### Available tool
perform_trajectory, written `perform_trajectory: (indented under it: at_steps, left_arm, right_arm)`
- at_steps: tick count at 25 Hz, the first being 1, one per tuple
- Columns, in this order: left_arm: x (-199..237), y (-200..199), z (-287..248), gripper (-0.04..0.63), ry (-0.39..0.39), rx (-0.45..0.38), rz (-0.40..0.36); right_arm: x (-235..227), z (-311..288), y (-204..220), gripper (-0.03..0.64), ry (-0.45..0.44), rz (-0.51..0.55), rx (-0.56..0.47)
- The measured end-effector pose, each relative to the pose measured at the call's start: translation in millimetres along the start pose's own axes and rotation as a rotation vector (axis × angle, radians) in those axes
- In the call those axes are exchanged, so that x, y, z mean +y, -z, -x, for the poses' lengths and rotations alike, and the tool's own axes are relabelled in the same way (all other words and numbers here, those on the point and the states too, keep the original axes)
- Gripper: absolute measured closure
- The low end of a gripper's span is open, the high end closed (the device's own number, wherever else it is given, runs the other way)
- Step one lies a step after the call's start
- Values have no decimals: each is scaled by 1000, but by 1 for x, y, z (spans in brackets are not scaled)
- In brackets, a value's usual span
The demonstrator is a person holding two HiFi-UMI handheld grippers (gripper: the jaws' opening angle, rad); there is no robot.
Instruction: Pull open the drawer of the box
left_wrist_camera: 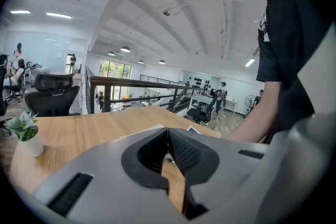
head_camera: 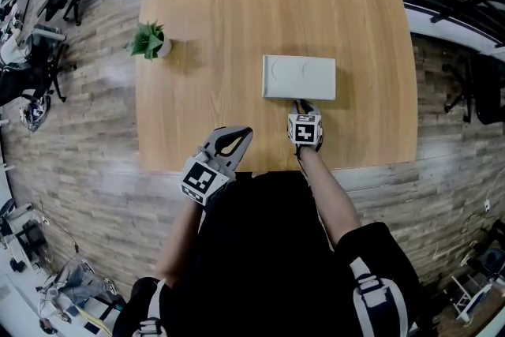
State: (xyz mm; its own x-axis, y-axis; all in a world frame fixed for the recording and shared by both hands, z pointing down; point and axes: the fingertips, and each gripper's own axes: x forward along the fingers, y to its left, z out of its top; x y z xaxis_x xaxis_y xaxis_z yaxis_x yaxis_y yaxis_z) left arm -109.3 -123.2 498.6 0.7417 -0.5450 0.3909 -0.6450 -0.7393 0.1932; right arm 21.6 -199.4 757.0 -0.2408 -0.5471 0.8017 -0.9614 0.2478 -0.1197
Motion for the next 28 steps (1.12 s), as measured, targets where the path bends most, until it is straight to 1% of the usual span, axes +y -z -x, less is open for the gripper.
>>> perform_trajectory:
  at_steps: [15, 20, 23, 28]
  left_arm:
    - [-10, 4, 1, 572, 10, -3, -7]
    - [-9, 5, 1, 572, 12, -1, -10]
    - [-9, 4, 1, 572, 11, -3, -8]
    - [-9, 3, 3, 572, 7, -10, -10]
  right_arm:
    - [2, 5, 10, 535, -11, 18, -3]
    - [2, 6, 13, 535, -6, 8, 5]
    - [2, 7, 12, 535, -13, 22, -3]
    - [6, 12, 19, 535, -13, 18, 15]
